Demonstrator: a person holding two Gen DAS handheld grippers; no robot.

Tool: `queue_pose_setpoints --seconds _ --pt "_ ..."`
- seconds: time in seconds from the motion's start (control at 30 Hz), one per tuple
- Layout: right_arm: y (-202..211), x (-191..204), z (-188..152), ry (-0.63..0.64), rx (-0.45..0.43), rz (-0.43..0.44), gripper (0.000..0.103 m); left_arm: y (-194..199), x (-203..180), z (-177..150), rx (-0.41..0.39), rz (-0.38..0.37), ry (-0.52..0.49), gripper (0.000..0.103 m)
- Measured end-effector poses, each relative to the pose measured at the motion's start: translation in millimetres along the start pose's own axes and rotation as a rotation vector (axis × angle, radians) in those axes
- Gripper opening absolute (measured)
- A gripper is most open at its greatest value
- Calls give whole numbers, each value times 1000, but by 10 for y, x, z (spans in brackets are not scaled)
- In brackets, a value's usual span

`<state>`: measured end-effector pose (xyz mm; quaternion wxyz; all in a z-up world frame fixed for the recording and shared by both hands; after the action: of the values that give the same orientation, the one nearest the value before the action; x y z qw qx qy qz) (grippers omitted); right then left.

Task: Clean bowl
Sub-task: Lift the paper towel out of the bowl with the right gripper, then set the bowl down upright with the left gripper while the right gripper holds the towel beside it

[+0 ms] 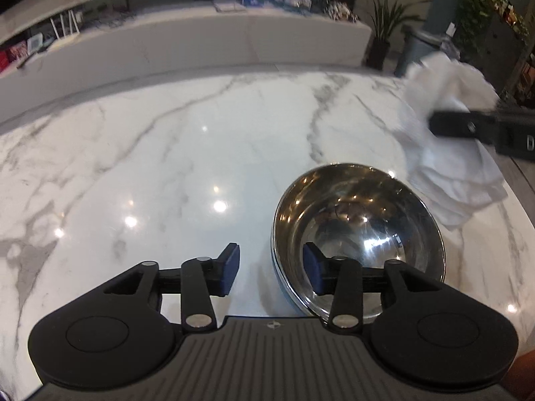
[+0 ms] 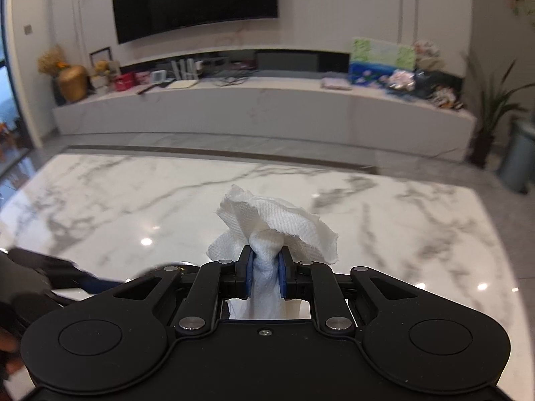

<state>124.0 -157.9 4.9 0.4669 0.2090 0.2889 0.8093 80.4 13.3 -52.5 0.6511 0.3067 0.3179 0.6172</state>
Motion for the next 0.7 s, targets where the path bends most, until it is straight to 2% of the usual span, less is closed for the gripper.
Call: queue_pose_setpoints --seconds 0.1,0.2,0.43,0.57,0.63,0.67,0.7 --pt "-38 -90 -223 -58 63 -6 14 47 -21 -10 -19 42 4 47" --pt "-68 -159 -430 -110 116 -6 14 87 -27 -21 -19 43 33 47" --pt "-260 -76 -723 -56 190 3 14 26 -37 -94 36 12 77 50" --pt "-278 -39 -811 -24 213 26 18 4 -48 -145 71 0 105 50" --pt "-285 -17 -846 -11 219 30 25 6 -83 -158 78 -8 110 52" --pt "-281 -6 -861 -4 220 30 37 8 -101 -161 77 -8 108 53" --pt "-264 4 -868 4 213 24 43 10 -119 -163 75 -7 104 54"
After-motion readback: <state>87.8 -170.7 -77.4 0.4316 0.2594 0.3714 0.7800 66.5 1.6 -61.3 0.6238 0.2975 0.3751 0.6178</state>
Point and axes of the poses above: each gripper's, at about its wrist camera, not at the fingertips, and y roughly against the way its jaws point, x to its left, z to its top, the point moved 5 cm from there along -y, roughly the way its jaws point, and after that the axes turned 3 degrees about z, right-handed, at the moved point
